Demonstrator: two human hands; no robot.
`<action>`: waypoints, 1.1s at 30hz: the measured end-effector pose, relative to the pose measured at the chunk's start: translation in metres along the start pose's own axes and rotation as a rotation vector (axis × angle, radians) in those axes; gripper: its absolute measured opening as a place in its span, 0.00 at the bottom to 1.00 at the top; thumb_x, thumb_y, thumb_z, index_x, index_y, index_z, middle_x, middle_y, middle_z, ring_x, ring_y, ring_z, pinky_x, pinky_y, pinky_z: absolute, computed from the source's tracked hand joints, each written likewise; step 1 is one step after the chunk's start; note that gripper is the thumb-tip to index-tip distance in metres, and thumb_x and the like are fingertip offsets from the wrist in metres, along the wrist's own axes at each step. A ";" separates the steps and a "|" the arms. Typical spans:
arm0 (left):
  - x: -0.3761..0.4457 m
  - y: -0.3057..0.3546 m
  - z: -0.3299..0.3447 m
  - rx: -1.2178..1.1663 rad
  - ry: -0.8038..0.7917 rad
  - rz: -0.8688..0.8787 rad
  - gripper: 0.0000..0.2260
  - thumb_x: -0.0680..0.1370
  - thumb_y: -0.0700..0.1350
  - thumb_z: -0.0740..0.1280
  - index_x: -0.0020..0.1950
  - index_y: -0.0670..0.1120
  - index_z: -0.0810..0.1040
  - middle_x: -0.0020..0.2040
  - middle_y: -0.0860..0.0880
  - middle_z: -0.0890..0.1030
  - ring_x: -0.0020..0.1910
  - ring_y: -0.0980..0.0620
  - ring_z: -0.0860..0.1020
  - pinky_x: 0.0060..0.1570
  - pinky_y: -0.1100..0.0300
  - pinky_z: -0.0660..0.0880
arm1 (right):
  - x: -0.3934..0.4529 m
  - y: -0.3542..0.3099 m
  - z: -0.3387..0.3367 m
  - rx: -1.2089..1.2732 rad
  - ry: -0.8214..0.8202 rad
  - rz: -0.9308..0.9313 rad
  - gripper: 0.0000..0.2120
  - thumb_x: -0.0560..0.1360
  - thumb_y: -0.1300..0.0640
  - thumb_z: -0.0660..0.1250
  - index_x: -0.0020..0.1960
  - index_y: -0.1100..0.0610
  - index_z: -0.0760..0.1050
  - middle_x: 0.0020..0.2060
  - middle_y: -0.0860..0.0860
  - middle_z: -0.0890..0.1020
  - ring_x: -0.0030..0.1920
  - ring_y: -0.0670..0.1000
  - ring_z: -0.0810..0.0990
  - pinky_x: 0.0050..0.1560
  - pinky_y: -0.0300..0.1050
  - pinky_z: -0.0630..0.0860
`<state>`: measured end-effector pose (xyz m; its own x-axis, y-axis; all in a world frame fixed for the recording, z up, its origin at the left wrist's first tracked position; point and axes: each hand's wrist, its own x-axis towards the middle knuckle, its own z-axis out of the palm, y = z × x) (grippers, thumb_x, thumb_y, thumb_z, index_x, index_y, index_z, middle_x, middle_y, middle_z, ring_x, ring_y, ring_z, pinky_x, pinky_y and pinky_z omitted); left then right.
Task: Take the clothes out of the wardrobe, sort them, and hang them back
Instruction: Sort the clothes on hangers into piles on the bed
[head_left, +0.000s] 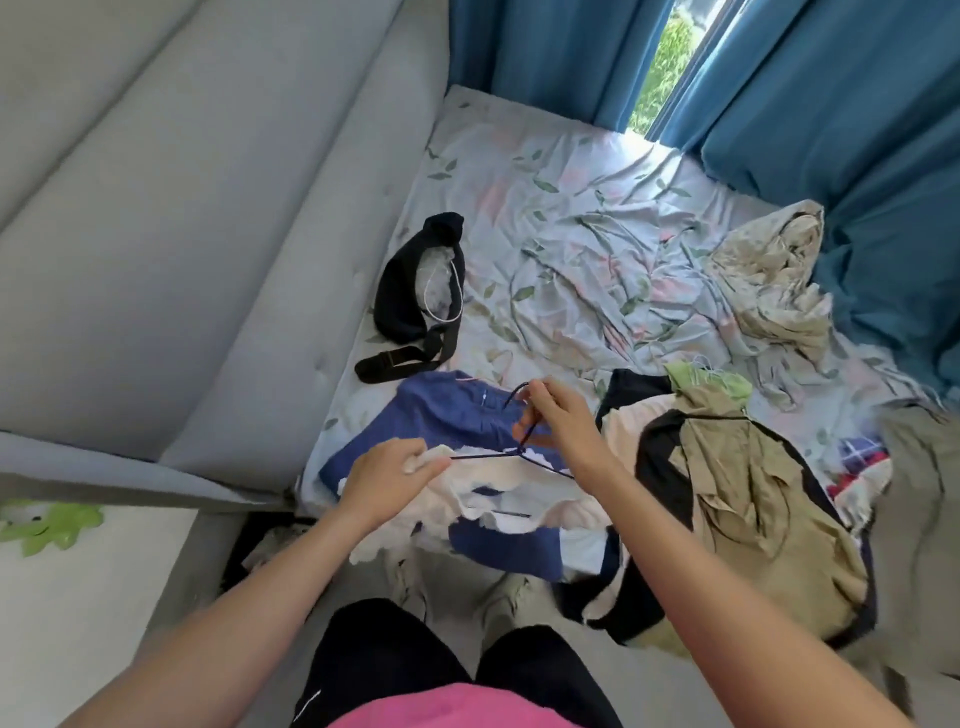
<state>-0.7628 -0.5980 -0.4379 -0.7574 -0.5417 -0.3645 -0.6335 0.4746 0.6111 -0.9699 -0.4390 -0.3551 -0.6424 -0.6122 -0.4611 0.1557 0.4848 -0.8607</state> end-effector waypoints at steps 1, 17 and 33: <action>0.000 -0.005 0.007 0.006 0.006 -0.020 0.26 0.76 0.69 0.66 0.38 0.45 0.71 0.34 0.49 0.76 0.38 0.52 0.76 0.39 0.50 0.71 | 0.000 0.014 -0.001 0.011 -0.017 0.031 0.19 0.87 0.48 0.60 0.57 0.66 0.75 0.41 0.58 0.80 0.45 0.52 0.81 0.52 0.50 0.80; 0.051 -0.061 0.018 0.006 -0.142 0.108 0.24 0.72 0.70 0.67 0.37 0.48 0.76 0.34 0.50 0.75 0.36 0.52 0.74 0.42 0.47 0.73 | 0.030 0.186 -0.018 -0.982 -0.137 0.038 0.21 0.72 0.49 0.77 0.61 0.56 0.77 0.55 0.53 0.79 0.64 0.60 0.76 0.66 0.55 0.68; 0.093 -0.101 0.019 0.192 -0.451 0.103 0.25 0.80 0.73 0.52 0.45 0.53 0.70 0.37 0.53 0.79 0.41 0.47 0.78 0.45 0.45 0.78 | 0.066 0.167 -0.012 -0.728 -0.293 0.327 0.12 0.78 0.48 0.71 0.55 0.54 0.74 0.50 0.49 0.81 0.54 0.54 0.79 0.55 0.51 0.76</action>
<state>-0.7726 -0.6831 -0.5473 -0.7836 -0.1520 -0.6024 -0.5376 0.6518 0.5349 -0.9952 -0.3910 -0.5268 -0.4131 -0.4597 -0.7862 -0.2861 0.8850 -0.3672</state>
